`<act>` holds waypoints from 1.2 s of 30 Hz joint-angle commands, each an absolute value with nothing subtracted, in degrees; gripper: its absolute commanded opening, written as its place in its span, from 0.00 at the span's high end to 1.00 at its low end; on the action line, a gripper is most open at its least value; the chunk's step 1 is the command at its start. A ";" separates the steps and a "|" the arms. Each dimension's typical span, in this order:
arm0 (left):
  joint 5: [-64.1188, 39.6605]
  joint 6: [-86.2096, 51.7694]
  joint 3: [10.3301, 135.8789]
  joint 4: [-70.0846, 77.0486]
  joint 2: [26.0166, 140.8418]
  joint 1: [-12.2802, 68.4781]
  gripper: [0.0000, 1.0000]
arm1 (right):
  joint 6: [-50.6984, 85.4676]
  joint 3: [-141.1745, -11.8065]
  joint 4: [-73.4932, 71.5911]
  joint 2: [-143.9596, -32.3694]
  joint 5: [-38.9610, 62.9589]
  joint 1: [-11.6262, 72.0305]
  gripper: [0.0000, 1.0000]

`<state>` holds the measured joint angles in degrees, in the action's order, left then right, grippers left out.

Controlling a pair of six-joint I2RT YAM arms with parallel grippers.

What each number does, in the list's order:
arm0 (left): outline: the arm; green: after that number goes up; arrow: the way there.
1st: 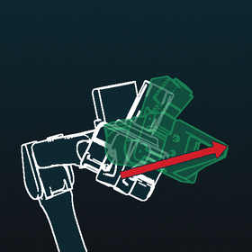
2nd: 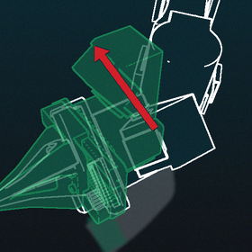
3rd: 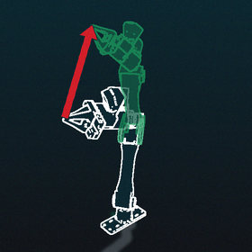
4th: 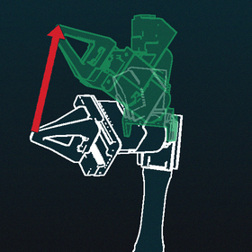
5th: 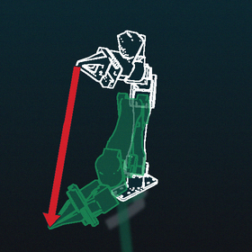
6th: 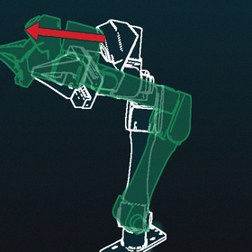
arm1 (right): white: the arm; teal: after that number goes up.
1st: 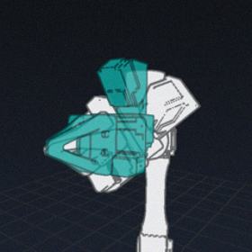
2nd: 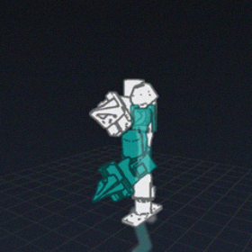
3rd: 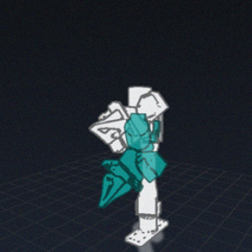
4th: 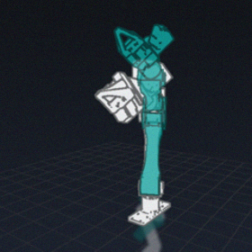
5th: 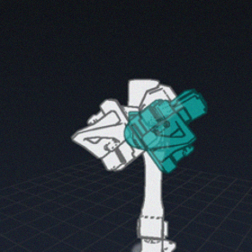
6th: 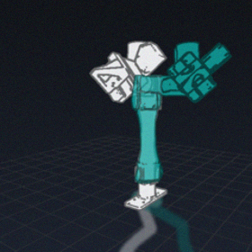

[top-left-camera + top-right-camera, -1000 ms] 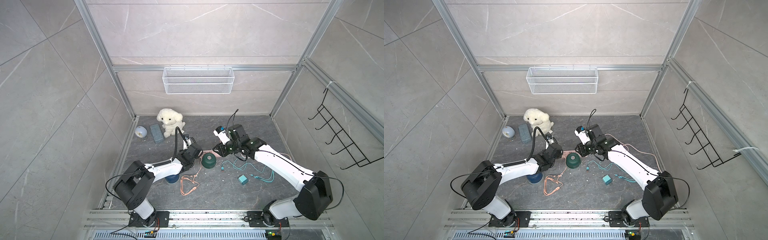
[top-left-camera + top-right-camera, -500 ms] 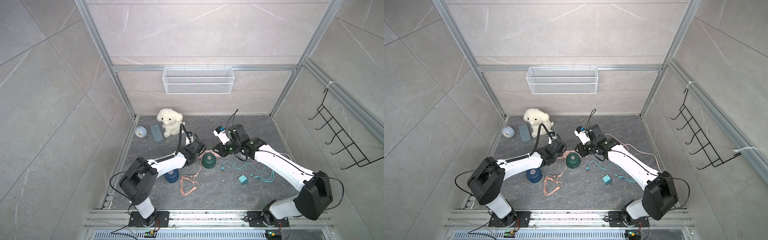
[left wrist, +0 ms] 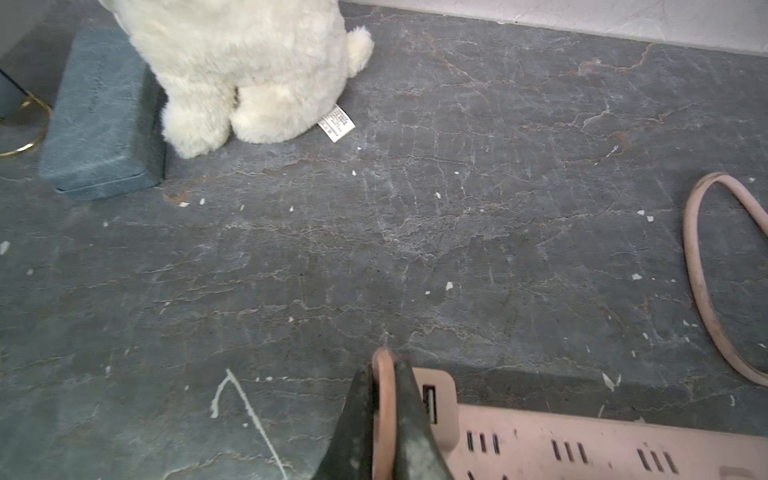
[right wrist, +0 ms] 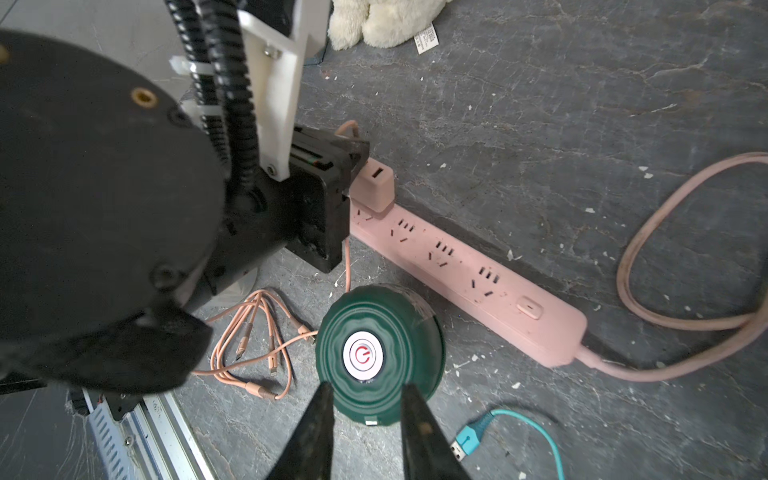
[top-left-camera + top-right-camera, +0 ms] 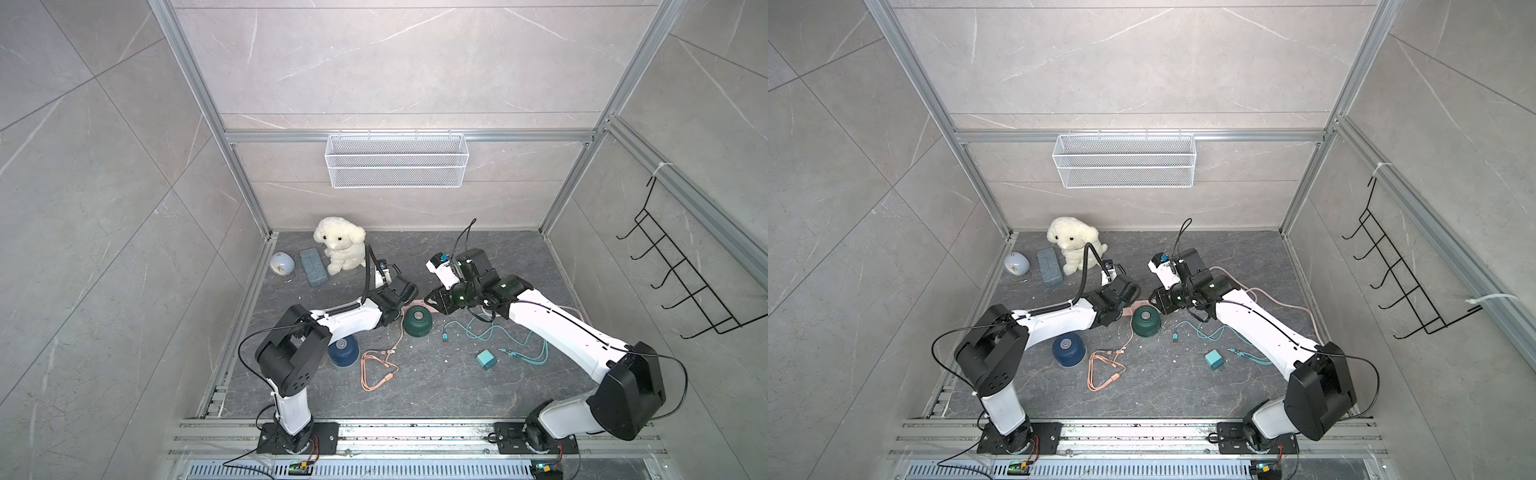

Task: Charge the cordless meat grinders
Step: Insert the charging cable into the plug.

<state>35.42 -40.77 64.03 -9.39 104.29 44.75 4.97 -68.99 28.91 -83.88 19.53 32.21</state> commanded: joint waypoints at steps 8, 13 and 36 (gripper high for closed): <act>32.45 -36.02 61.32 -24.62 102.06 46.06 1.00 | 6.31 -70.00 29.71 -82.05 20.25 31.99 0.68; 35.49 -29.69 63.39 -21.18 99.80 44.87 1.00 | 6.10 -69.71 29.70 -81.52 20.11 31.99 0.68; 38.62 -14.06 61.12 2.96 95.90 41.54 1.00 | 5.47 -70.59 29.76 -81.67 18.30 31.92 0.66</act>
